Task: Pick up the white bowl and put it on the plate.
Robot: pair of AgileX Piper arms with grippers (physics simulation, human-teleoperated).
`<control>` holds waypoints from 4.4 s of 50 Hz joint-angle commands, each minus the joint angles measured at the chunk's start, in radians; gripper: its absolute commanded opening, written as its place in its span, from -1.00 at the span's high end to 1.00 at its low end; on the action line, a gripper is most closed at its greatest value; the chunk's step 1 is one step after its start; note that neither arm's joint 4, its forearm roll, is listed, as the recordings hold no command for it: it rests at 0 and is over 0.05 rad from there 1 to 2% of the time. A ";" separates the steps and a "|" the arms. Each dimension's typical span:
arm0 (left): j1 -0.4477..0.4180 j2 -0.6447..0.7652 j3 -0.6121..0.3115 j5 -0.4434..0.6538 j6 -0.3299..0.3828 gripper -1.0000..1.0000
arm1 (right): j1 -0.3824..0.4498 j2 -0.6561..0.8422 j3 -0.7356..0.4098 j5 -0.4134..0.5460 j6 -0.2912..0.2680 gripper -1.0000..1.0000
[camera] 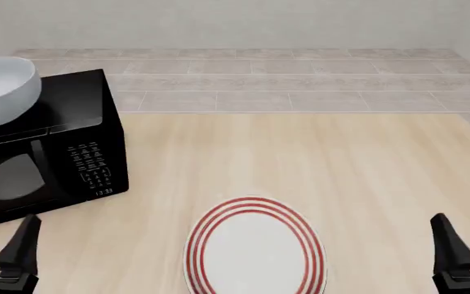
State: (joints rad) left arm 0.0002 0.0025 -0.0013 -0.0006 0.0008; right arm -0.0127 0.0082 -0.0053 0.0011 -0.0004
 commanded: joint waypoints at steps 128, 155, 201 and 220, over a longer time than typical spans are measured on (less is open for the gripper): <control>0.055 0.538 -0.920 0.647 0.710 -1.00 | 0.013 0.001 0.001 -0.005 0.001 -1.00; 0.113 0.810 -1.071 0.670 0.767 -1.00 | 0.013 0.001 0.001 -0.005 0.001 -1.00; 0.196 0.937 -1.133 0.671 0.926 -1.00 | 0.013 0.001 0.001 -0.005 0.001 -1.00; 0.188 1.036 -1.101 0.537 0.948 -1.00 | 0.013 0.001 0.001 -0.005 0.001 -1.00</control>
State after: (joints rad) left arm 0.1874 0.9902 -1.1203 0.5936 0.9627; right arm 0.0037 0.0110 -0.0036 -0.0066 0.0001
